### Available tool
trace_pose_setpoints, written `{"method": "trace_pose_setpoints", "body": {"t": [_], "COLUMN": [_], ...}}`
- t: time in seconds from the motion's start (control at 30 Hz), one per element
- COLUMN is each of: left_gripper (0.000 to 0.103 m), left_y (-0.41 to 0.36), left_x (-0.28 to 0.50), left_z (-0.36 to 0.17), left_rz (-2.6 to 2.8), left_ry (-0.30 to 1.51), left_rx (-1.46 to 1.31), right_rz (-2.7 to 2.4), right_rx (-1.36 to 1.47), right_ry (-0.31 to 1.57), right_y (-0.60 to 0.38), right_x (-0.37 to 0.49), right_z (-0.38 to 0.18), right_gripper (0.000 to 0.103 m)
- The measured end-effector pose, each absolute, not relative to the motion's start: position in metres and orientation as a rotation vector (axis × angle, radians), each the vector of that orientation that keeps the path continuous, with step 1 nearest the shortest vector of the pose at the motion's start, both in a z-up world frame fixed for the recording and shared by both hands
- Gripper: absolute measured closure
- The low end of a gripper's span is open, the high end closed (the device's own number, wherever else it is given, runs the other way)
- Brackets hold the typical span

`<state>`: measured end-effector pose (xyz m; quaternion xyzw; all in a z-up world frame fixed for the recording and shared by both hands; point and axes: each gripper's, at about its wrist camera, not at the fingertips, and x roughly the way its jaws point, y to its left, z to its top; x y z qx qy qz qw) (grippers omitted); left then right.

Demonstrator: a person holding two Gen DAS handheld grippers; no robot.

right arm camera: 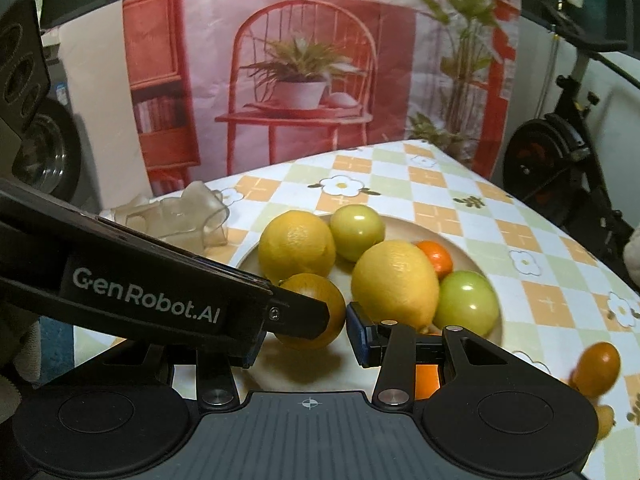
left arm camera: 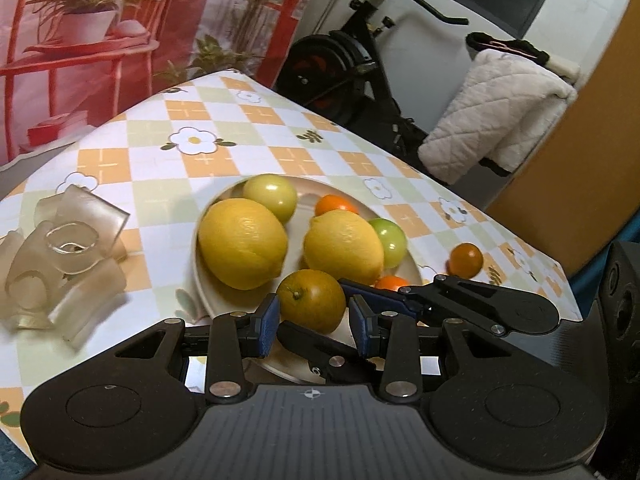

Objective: Organize fruits
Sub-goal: 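Carry the small orange into the plate and open the left gripper, then move the left tool back to the dark orange in the cluster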

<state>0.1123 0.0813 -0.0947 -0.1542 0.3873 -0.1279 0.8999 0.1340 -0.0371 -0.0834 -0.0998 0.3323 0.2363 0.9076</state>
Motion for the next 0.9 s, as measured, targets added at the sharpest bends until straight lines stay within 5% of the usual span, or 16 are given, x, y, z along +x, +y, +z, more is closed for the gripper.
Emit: {"method": "trace_pose_setpoints", "body": {"t": [0.9], "left_gripper": [0.051], "left_y": [0.058], "left_x": [0.107], "left_z": [-0.077], "left_rz": [-0.223], "left_ry": [0.717], "left_rx": [-0.212], "right_rz": [0.425], "right_rx": [-0.071], "right_ry": [0.610], "right_y": [-0.077], "right_x": [0.125], "right_z": [-0.078], "right_gripper": [0.063]}}
